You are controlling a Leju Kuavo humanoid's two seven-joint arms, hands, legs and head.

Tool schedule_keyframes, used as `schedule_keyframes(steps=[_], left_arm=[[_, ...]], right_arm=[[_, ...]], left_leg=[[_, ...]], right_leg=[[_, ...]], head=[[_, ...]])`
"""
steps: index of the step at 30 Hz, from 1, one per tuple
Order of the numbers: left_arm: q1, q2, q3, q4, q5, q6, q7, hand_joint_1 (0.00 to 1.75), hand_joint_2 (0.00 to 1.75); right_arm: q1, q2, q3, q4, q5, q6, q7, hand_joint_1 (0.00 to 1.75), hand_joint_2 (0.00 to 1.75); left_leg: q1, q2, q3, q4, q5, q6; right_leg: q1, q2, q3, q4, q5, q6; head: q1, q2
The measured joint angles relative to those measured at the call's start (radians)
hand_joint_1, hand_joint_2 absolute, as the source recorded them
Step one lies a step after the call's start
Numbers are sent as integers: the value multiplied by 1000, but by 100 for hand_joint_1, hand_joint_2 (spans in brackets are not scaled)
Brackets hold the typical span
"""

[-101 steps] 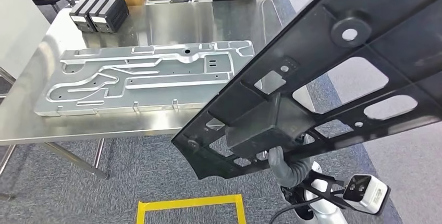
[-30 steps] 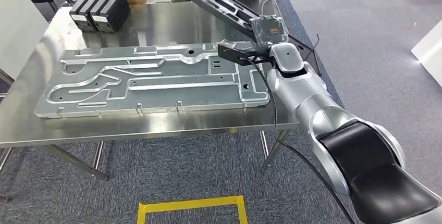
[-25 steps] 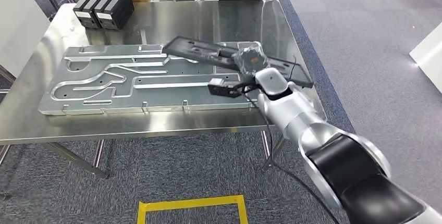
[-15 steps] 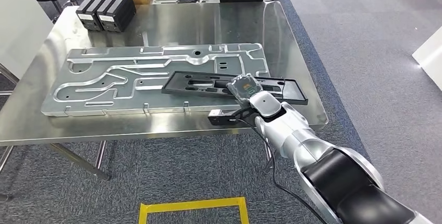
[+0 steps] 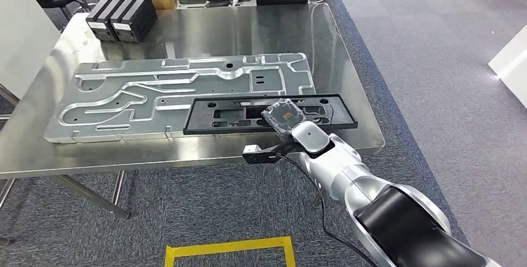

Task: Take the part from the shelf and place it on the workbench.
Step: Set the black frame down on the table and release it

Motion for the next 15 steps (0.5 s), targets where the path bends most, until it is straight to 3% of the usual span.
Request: schedule_keyframes(steps=[4,6,8,9,10,11,13,15], left_arm=[[-2,3,-3,0,0,6,-7,0,175],[-3,6,-3,0,0,6,-12,0,175],[-3,9,-3,0,0,5,-13,0,175],[-2,10,-3,0,0,5,-13,0,175],[-1,11,-3,0,0,5,-13,0,175],[-1,12,-3,0,0,6,-13,0,175],[-1,11,-3,0,0,10,-10,0,175],[-2,11,-3,0,0,20,-2,0,175]], right_arm=[[-1,-22,0,3,7,0,39,0,0],[-1,-37,0,6,12,4,62,0,0],[1,-50,0,10,13,8,78,0,0],[2,-55,0,11,13,10,82,0,0],[3,-60,0,12,13,12,84,0,0],[3,-63,-1,13,13,12,87,0,0],[-1,-66,-4,13,14,13,100,0,0],[-5,-69,-8,13,14,16,121,0,0]], left_leg=[[-4,0,4,-13,4,28],[-3,1,1,-16,9,40],[-6,1,-5,-16,12,47],[-8,1,-7,-15,13,48],[-10,1,-8,-15,13,49],[-13,0,-8,-15,14,49],[-19,-2,-6,-15,14,49],[-23,-2,-8,-14,14,45]], right_leg=[[0,3,-6,11,-6,23],[-2,1,-39,86,-55,32],[-3,0,-103,221,-121,37],[-2,0,-126,271,-136,36],[-1,0,-132,287,-132,34],[1,0,-117,260,-109,29],[9,-1,-45,124,-47,9],[16,-5,4,21,-17,-5]], head=[[0,0],[0,0],[0,0],[0,0],[0,0],[0,0],[0,0],[0,0]])
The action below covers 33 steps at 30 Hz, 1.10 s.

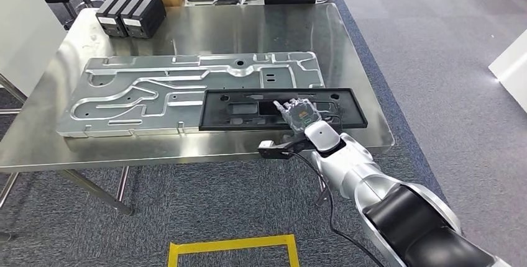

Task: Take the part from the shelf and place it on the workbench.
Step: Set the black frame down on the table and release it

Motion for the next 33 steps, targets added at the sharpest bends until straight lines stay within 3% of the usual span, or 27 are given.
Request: schedule_keyframes(steps=[4,6,8,9,10,11,13,14,15,19,21,23,25,26,29,31,33], left_arm=[[0,3,0,0,0,17,12,0,175],[2,6,0,0,0,20,12,0,175],[7,9,0,0,0,21,12,0,87],[9,11,0,0,0,21,12,0,44],[11,11,0,0,0,22,12,0,0],[11,11,0,0,0,23,12,0,0],[9,12,-2,0,0,25,12,0,0],[8,12,-4,0,0,25,12,0,0],[8,13,-7,0,0,25,13,0,0],[9,15,-18,0,0,34,17,0,0],[7,15,-19,0,0,40,18,0,0],[4,15,-20,0,0,41,18,0,0],[4,15,-21,0,0,41,18,0,0],[5,15,-22,0,0,41,18,0,0],[3,14,-23,0,0,41,17,0,0],[2,13,-23,0,0,41,17,0,0],[3,13,-23,0,0,42,18,0,0]], right_arm=[[-5,-12,-16,0,0,9,41,0,0],[-8,-22,-26,1,0,10,51,0,0],[-9,-31,-31,4,0,10,53,0,0],[-8,-33,-32,5,0,10,54,0,0],[-6,-35,-33,7,0,10,56,0,0],[-5,-36,-34,7,0,10,61,0,0],[-4,-40,-42,8,3,8,75,0,0],[-5,-44,-48,9,7,4,83,0,0],[-6,-49,-55,8,12,-2,89,0,0],[-8,-62,-77,6,56,-73,115,0,0],[-12,-63,-83,4,79,-113,130,0,0],[-13,-64,-85,4,87,-127,137,0,0],[-11,-65,-87,4,89,-128,139,0,0],[-11,-66,-87,4,89,-128,140,0,0],[-16,-66,-88,4,90,-129,140,0,0],[-19,-66,-88,4,90,-130,140,0,0],[-19,-66,-89,3,90,-130,140,0,0]], left_leg=[[1,1,-7,8,-6,-16],[4,2,-38,80,-51,-26],[12,2,-93,204,-110,-39],[18,3,-113,249,-122,-46],[25,3,-118,261,-115,-53],[32,3,-105,235,-91,-61],[43,4,-46,115,-32,-76],[45,3,-22,65,-17,-75],[46,3,-11,36,-13,-71],[41,2,-14,26,-15,-37],[41,3,-14,24,-12,-26],[38,4,-14,23,-12,-20],[34,2,-14,24,-13,-18],[33,1,-12,24,-13,-17],[29,-1,-11,24,-16,-22],[27,-1,-12,20,-15,-32],[27,0,-9,14,-14,-44]], right_leg=[[-5,-7,17,-39,10,-2],[-12,-14,26,-56,19,-6],[-14,-15,26,-59,20,-9],[-16,-14,25,-58,20,-8],[-19,-12,24,-56,19,-5],[-23,-9,23,-52,17,-1],[-29,-5,19,-34,7,16],[-30,-4,13,-21,1,25],[-29,-3,6,-11,-3,33],[-32,-2,-8,6,-13,53],[-34,-2,-45,86,-59,58],[-33,-2,-105,213,-114,60],[-33,-2,-138,272,-117,58],[-32,-2,-131,250,-94,53],[-24,-2,-46,62,-5,34],[-17,-2,-23,5,5,27],[-18,-1,-19,-7,8,21]], head=[[0,0],[0,0],[0,0],[0,0],[0,0],[0,0],[0,0],[0,0],[0,0],[0,0],[0,0],[0,0],[0,0],[0,0],[0,0],[0,0],[0,0]])
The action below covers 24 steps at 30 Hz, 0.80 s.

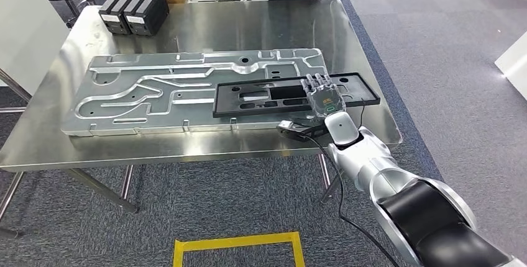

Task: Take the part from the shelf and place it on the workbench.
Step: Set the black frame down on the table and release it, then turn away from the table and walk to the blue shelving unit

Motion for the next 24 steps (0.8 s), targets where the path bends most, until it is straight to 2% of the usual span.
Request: schedule_keyframes(steps=[2,3,5,6,7,8,10,12,14,16,17,19,20,21,22,23,24], left_arm=[[0,0,0,0,0,0,0,0,0],[0,1,0,0,0,0,0,0,0],[0,1,0,0,0,0,1,0,0],[0,1,0,0,0,0,1,0,0],[1,1,0,0,0,0,1,0,0],[1,1,0,0,0,0,1,0,0],[1,1,0,0,0,2,-1,0,0],[0,1,0,0,0,4,-5,0,0],[0,0,0,0,0,7,-7,0,0],[1,-3,0,0,0,12,-8,0,0],[1,-4,0,0,0,14,-8,0,0],[0,-7,1,0,0,15,-10,0,0],[0,-9,2,0,0,7,-10,0,0],[1,-12,5,0,0,-7,-10,0,0],[2,-15,9,0,0,-23,-11,0,0],[4,-19,17,0,0,-40,-12,0,0],[6,-23,26,0,0,-53,-14,0,0]], right_arm=[[-1,0,0,-2,0,0,0,0,0],[-2,0,0,-4,0,0,1,0,0],[-1,1,0,-5,0,-1,1,0,0],[1,1,0,-5,1,-3,1,0,0],[3,1,0,-5,3,-8,1,0,0],[4,1,0,-5,6,-21,2,0,0],[4,2,-2,-8,18,-73,11,0,0],[1,5,-13,-14,30,-137,18,0,0],[-1,10,-33,-24,35,-198,14,0,0],[0,14,-63,-59,37,-247,0,0,0],[2,14,-81,-91,39,-262,-12,0,0],[20,14,-122,-180,36,-276,-50,0,0],[44,17,-147,-240,13,-279,-91,0,0],[83,25,-185,-323,-42,-280,-163,0,0],[129,34,-224,-405,-111,-281,-243,0,0],[188,52,-284,-508,-236,-281,-371,0,0],[245,71,-352,-618,-396,-283,-506,0,0]], left_leg=[[-1,2,-11,31,-24,-8],[-1,3,-30,75,-50,-9],[-2,3,-87,197,-105,-11],[-2,3,-108,240,-116,-11],[-2,3,-116,253,-109,-11],[-2,3,-106,229,-86,-10],[-3,3,-49,107,-23,-4],[-7,2,-7,17,4,4],[-10,1,-3,2,4,13],[-6,2,-2,-3,10,23],[-3,3,-2,-6,12,28],[-2,3,-1,-8,14,33],[-2,2,-1,-8,14,34],[-1,0,0,-8,14,35],[1,-2,1,-8,13,35],[2,-5,3,-7,11,33],[4,-7,4,-7,9,32]], right_leg=[[-4,-1,9,-16,7,-12],[-6,-2,13,-22,9,-17],[0,-2,15,-22,8,-23],[2,-1,15,-21,7,-24],[3,-1,15,-19,6,-25],[4,0,15,-16,4,-25],[6,1,14,-8,-1,-22],[9,2,10,0,-4,-14],[11,3,6,1,-2,-5],[9,3,1,10,-10,7],[7,3,-10,34,-27,14],[2,3,-56,138,-83,25],[-1,3,-85,200,-109,29],[-3,3,-105,244,-120,32],[-5,3,-115,264,-118,34],[-8,2,-101,238,-96,35],[-10,1,-74,183,-64,36]], head=[[0,0],[0,0],[0,0],[0,0],[0,0],[0,0],[0,0],[0,0],[0,0],[0,0],[0,0],[0,0],[0,0],[0,0],[0,0],[0,0],[0,0]])
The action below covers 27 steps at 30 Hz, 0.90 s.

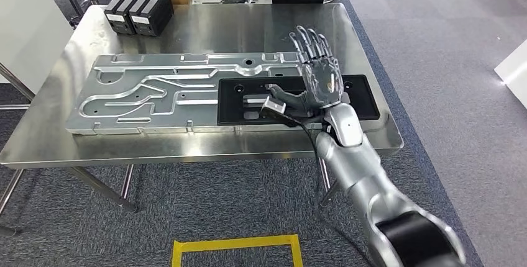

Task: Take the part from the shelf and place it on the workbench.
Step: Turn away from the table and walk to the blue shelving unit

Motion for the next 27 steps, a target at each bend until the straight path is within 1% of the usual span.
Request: schedule_keyframes(steps=[1,2,3,4,5,6,7,8,9,10,11,12,13,14,15,16,17,18,19,20,21,22,23,24,26,27], left_arm=[[1,-4,7,0,0,-7,-3,0,0],[3,-9,14,0,0,-13,-6,0,0],[6,-13,18,0,0,-17,-9,0,0],[13,-17,22,0,0,-21,-12,0,0],[21,-20,24,0,0,-25,-14,0,0],[30,-22,26,0,0,-29,-16,0,0],[35,-23,26,0,0,-32,-17,0,0],[35,-23,26,0,0,-35,-17,0,0],[31,-23,26,0,0,-38,-18,0,0],[26,-23,26,0,0,-40,-18,0,0],[22,-24,26,0,0,-42,-18,0,0],[20,-24,26,0,0,-43,-19,0,0],[20,-25,27,0,0,-44,-19,0,0],[20,-25,28,0,0,-44,-20,0,0],[19,-25,31,0,0,-44,-21,0,0],[18,-25,36,0,0,-45,-24,0,0],[17,-25,43,0,0,-45,-26,0,0],[17,-25,49,0,0,-46,-29,0,0],[16,-26,55,0,0,-47,-31,0,0],[17,-27,60,0,0,-48,-32,0,0],[17,-29,65,0,0,-49,-33,0,0],[18,-30,69,0,0,-50,-33,0,0],[18,-32,73,0,0,-51,-34,0,0],[18,-34,76,0,0,-51,-34,0,0],[19,-37,80,0,0,-53,-33,0,0],[19,-38,82,0,0,-54,-32,0,0]], right_arm=[[53,13,-63,-114,-172,-1,-115,0,0],[109,22,-126,-247,-361,-3,-223,0,0],[163,16,-167,-385,-517,-4,-281,0,0],[229,1,-196,-533,-641,-5,-316,0,0],[296,-17,-218,-670,-735,-6,-337,0,0],[360,-32,-236,-792,-805,-5,-351,0,0],[412,-44,-250,-885,-847,-3,-358,0,0],[451,-52,-261,-962,-871,-1,-359,0,0],[483,-59,-268,-1022,-882,1,-359,0,0],[510,-66,-272,-1075,-888,3,-359,0,0],[536,-74,-277,-1120,-894,4,-359,0,0],[559,-80,-282,-1153,-898,4,-359,0,0],[580,-86,-286,-1179,-902,4,-359,0,0],[603,-90,-289,-1204,-901,4,-359,0,0],[625,-94,-290,-1228,-897,5,-359,0,0],[644,-97,-292,-1249,-888,6,-359,0,0],[662,-98,-293,-1267,-877,6,-359,0,0],[679,-99,-295,-1280,-867,6,-358,0,0],[696,-99,-298,-1290,-859,5,-359,0,0],[714,-99,-300,-1299,-851,4,-358,0,0],[732,-99,-304,-1307,-844,5,-357,0,0],[752,-98,-311,-1314,-837,6,-356,0,0],[774,-98,-320,-1319,-832,7,-355,0,0],[796,-97,-331,-1323,-828,7,-355,0,0],[838,-91,-352,-1322,-827,3,-357,0,0],[856,-87,-361,-1320,-829,2,-357,0,0]], left_leg=[[1,-4,1,1,-2,-2],[0,-10,1,1,-3,-6],[-1,-15,1,1,-4,-11],[-2,-20,2,0,-5,-17],[-2,-22,3,-3,-6,-24],[-2,-20,5,-5,-9,-31],[-2,-13,6,-2,-16,-36],[-2,-5,0,16,-33,-40],[-2,3,-15,54,-60,-42],[-1,8,-37,110,-93,-41],[-2,9,-65,177,-127,-41],[-3,9,-88,233,-148,-40],[-3,9,-97,261,-152,-39],[-5,9,-88,250,-138,-37],[-6,9,-60,202,-109,-33],[-7,9,-24,133,-79,-27],[-10,9,10,69,-57,-22],[-12,9,32,26,-44,-18],[-15,8,43,5,-41,-14],[-18,9,44,1,-39,-12],[-17,9,43,-2,-34,-7],[-16,10,42,-6,-28,-2],[-14,12,40,-11,-21,5],[-11,13,36,-16,-14,11],[-12,16,23,-18,-4,17],[-12,17,15,-17,1,17]], right_leg=[[-2,-4,34,-65,25,-1],[0,-7,65,-129,46,-3],[2,-9,84,-166,51,-8],[6,-10,93,-184,48,-13],[9,-7,95,-188,46,-20],[7,-4,96,-191,46,-29],[6,-1,98,-195,48,-36],[4,2,100,-199,50,-44],[2,5,101,-203,52,-50],[3,6,102,-204,52,-54],[5,7,103,-204,51,-58],[7,7,104,-203,50,-59],[9,8,104,-202,50,-60],[11,10,104,-200,49,-61],[13,11,105,-197,49,-61],[14,11,105,-195,49,-60],[17,12,104,-191,48,-57],[18,12,104,-189,49,-53],[19,12,103,-188,51,-49],[19,12,102,-188,53,-43],[19,13,102,-189,55,-37],[17,13,100,-185,50,-32],[16,13,95,-169,32,-27],[14,12,82,-133,-2,-21],[7,11,43,-18,-88,-11],[4,11,28,37,-117,-7]], head=[[0,0],[0,0],[0,0],[0,0],[0,0],[0,0],[0,0],[0,0],[0,0],[0,0],[0,0],[0,0],[0,0],[0,0],[0,0],[0,0],[0,0],[0,0],[0,0],[0,0],[0,0],[0,0],[0,0],[0,0],[0,0],[0,0]])
